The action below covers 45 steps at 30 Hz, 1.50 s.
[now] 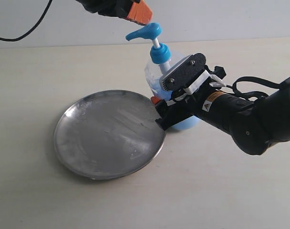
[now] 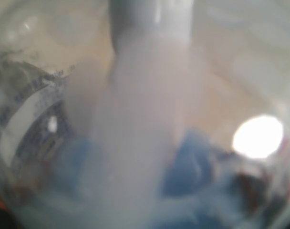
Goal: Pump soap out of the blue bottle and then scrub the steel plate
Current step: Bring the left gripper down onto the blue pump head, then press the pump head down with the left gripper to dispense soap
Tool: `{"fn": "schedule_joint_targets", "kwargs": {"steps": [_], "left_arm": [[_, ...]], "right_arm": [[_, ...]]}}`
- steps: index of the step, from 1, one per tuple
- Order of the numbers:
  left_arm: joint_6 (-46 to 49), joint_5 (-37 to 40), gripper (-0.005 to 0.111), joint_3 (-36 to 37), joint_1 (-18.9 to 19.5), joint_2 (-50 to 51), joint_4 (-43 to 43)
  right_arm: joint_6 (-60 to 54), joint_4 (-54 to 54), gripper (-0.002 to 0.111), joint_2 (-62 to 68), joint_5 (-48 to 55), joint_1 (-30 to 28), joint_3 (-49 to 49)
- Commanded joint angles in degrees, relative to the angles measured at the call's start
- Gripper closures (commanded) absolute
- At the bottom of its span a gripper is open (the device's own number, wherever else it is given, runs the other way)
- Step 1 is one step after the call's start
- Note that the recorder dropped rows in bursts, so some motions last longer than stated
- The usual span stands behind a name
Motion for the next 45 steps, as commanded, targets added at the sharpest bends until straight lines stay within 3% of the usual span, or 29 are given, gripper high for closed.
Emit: {"fn": "schedule_joint_targets", "kwargs": {"steps": [1,20,26,45], "left_arm": [[-0.48,-1.31,0.107,-0.32,-0.18,0.03,-0.04],[-1.95,-2.58,0.107,-0.32,-0.18,2.25,-0.95],[-1.95,-3.03,0.107,-0.32,-0.54,3.70,-4.79],[-3.96,-0.17,0.107,-0.32,-0.54,4.45,-1.34]], "right_arm": [[0.31,-0.92,0.108,-0.41,2.21,-0.12,-0.09],[0.31,-0.92,0.108,-0.41,2.45,-0.12,-0.09],[0.31,-0.92,0.108,-0.41,2.45,-0.12,-0.09],[0.31,-1.06,0.108,-0.41,2.56,-0.12,-0.09]]}}
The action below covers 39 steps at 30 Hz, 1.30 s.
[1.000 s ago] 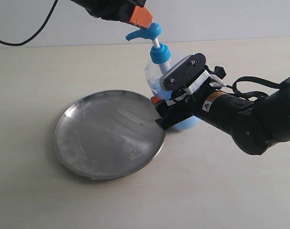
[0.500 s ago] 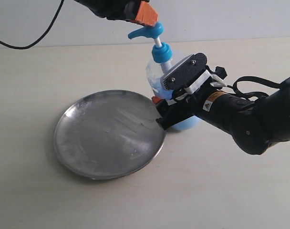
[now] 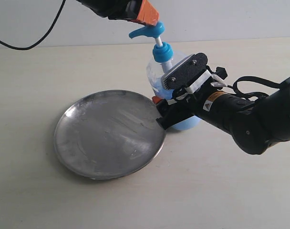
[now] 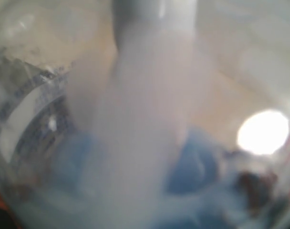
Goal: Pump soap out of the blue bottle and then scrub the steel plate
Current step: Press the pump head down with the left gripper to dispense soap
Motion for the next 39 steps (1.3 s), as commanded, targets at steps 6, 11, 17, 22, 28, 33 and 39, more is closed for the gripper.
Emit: {"fn": "schedule_joint_targets", "kwargs": {"steps": [6,11,17,22,28,33,39], "left_arm": [[-2.42,3.75,0.107,0.28,-0.34,0.67,4.49],[-3.06,4.12,0.107,0.28,-0.34,0.78,4.87],[-3.06,3.97,0.107,1.81,-0.34,0.88,4.98],[-3.06,3.97,0.107,1.81,-0.34,0.88,5.66],[-3.06,3.97,0.107,1.81,-0.34,0.88,5.77],[-3.22,4.12,0.107,1.81,-0.34,1.67,5.76],[-3.22,4.38,0.107,1.81,-1.54,4.92,5.48]], "right_arm": [[1.01,-3.79,0.108,-0.41,2.02,0.08,-0.09],[1.39,-3.81,0.108,-0.41,1.77,0.08,-0.09],[2.95,-5.47,0.108,-0.41,1.46,0.08,-0.09],[4.73,-7.24,0.108,-0.41,1.02,0.08,-0.09],[5.37,-7.24,0.108,-0.41,0.62,0.08,-0.09],[5.37,-7.24,0.108,-0.41,0.62,0.08,-0.09],[5.37,-7.24,0.108,-0.41,0.62,0.08,-0.09]]}}
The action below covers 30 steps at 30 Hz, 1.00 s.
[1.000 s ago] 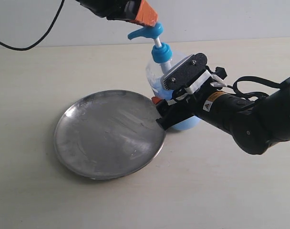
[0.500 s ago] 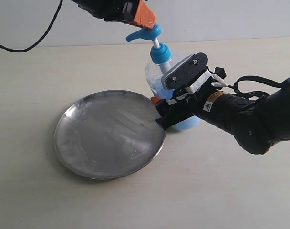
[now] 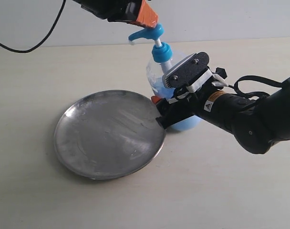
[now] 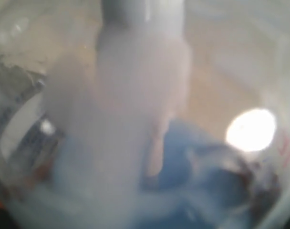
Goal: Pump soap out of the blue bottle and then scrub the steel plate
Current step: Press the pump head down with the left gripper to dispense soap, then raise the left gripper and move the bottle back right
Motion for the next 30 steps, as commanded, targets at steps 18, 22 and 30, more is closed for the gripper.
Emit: {"fn": "schedule_joint_targets", "kwargs": {"steps": [18,22,30], "left_arm": [[-0.57,5.74,0.107,2.09,-1.09,6.89,3.94],[-0.57,4.61,0.107,4.47,-1.09,6.89,3.94],[-0.25,2.93,0.107,5.04,-1.09,6.79,3.14]], "right_arm": [[1.32,-3.99,0.108,-0.41,0.60,0.64,-0.09],[1.30,-3.99,0.108,-0.41,0.38,0.64,-0.09],[1.30,-3.99,0.108,-0.41,0.38,0.64,-0.09]]}}
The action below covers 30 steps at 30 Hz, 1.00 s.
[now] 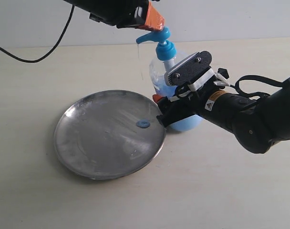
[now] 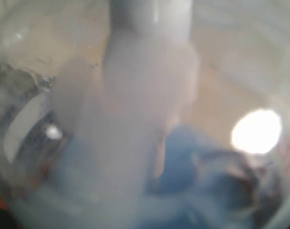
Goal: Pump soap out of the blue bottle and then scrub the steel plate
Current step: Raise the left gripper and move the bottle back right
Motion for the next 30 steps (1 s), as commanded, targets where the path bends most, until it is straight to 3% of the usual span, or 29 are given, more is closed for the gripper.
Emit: {"fn": "schedule_joint_targets", "kwargs": {"steps": [1,9,19,30], "left_arm": [[0.02,5.62,0.107,3.34,-0.96,4.02,8.48],[1.36,2.21,0.107,0.62,-0.96,1.29,8.48],[1.79,-3.35,0.107,-9.02,-0.15,-5.26,10.93],[1.79,-3.18,0.107,-10.01,4.55,-10.51,12.42]], "right_arm": [[0.19,-4.71,0.108,-0.41,0.49,0.76,-0.09],[0.19,-4.71,0.108,-0.41,0.49,0.76,-0.09],[0.19,-4.60,0.108,-0.41,0.49,0.76,-0.09],[0.05,1.65,0.108,-0.53,-0.43,0.76,-0.09]]}}
